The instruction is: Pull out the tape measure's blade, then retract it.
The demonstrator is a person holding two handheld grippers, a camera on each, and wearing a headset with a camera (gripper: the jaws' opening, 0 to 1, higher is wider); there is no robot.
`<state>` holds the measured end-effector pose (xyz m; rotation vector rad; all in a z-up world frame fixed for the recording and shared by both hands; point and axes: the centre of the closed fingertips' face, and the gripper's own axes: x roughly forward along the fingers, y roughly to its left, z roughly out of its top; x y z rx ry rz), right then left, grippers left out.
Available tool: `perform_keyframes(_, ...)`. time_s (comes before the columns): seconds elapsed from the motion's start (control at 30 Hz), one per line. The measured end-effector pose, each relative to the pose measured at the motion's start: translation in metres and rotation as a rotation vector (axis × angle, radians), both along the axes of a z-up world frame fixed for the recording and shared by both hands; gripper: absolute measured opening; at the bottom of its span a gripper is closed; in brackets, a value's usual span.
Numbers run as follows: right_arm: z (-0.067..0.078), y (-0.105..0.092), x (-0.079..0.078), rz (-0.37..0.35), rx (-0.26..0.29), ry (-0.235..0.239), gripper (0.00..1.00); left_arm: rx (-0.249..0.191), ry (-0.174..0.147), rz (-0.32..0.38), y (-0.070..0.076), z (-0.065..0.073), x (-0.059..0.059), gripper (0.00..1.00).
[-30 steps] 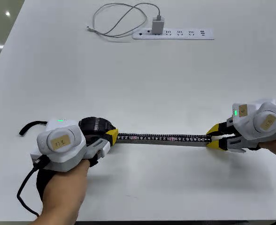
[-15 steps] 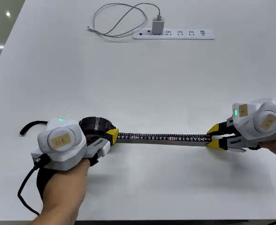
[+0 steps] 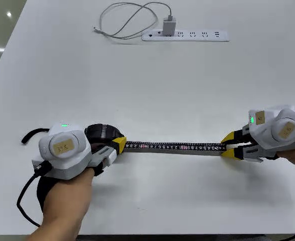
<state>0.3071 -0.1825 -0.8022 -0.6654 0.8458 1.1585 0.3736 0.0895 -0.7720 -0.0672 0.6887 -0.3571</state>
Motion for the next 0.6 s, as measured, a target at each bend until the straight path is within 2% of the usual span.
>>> perform_keyframes(0.17, 0.0, 0.001, 0.0, 0.0, -0.01, 0.001, 0.1, -0.008, 0.006, 0.002, 0.001, 0.0, 0.0, 0.56)
perform_keyframes(0.2, 0.001, 0.001, 0.002, 0.002, -0.011, -0.016, 0.1, -0.009, 0.005, 0.001, 0.0, 0.0, 0.0, 0.56)
perform_keyframes(0.27, 0.003, 0.004, 0.002, -0.011, 0.005, -0.002, 0.1, -0.012, 0.007, 0.002, 0.001, 0.0, -0.001, 0.56)
perform_keyframes(0.6, 0.002, 0.013, 0.007, -0.002, 0.022, 0.0, 0.1, -0.028, 0.011, 0.001, 0.001, 0.002, -0.002, 0.55)
